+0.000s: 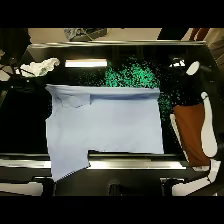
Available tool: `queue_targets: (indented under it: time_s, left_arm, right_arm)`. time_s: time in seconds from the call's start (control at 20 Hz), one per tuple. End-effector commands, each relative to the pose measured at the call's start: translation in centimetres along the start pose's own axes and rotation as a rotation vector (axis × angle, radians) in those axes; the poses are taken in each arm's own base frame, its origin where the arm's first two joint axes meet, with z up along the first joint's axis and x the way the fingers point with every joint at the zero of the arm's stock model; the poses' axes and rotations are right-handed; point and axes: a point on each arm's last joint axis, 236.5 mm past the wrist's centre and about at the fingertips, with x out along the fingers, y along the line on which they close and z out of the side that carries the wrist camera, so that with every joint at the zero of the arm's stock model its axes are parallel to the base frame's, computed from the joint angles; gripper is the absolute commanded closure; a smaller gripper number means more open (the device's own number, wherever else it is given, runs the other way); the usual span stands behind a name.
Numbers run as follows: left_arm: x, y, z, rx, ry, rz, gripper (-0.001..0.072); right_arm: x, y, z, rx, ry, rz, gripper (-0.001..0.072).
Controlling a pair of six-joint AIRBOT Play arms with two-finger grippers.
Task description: Fold the shirts.
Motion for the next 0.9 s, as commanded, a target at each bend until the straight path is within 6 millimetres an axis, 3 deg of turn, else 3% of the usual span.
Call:
queue_targets:
  time_s: [0.0,0.2,0.3,0.5,0.6,0.7,0.85]
  left_arm:
    - [4.1,1.3,2.7,-0.053,-0.148,0.013,0.0671]
    - [2.1,2.2,3.5,-0.026,-0.17,0.029,0.0671]
    - [0.9,2.6,2.1,-0.034,-0.101,0.024,0.0671]
    - [0.3,2.6,-7.4,-0.022,0.289,0.002,0.067]
    - [-0.8,3.1,-11.2,-0.008,0.451,0.019,0.067]
    - [-1.1,3.2,-13.8,-0.017,0.546,0.017,0.067]
    - [-0.9,3.3,-17.4,-0.049,0.647,0.009,0.067]
  right_arm:
    - [2.9,-2.7,5.0,0.089,-0.229,-0.109,0.0658]
    - [0.9,-2.3,4.9,0.041,-0.205,-0.114,0.0658]
    - [-0.4,-1.5,3.3,0.002,-0.128,-0.099,0.0658]
    - [-0.2,2.1,-5.2,-0.025,0.229,0.06,0.0658]
    - [-0.6,2.2,-7.7,-0.036,0.332,0.067,0.0658]
    - [0.2,2.9,-9.2,-0.02,0.371,0.094,0.0658]
    - [1.3,4.6,-13.3,0.005,0.485,0.164,0.0658]
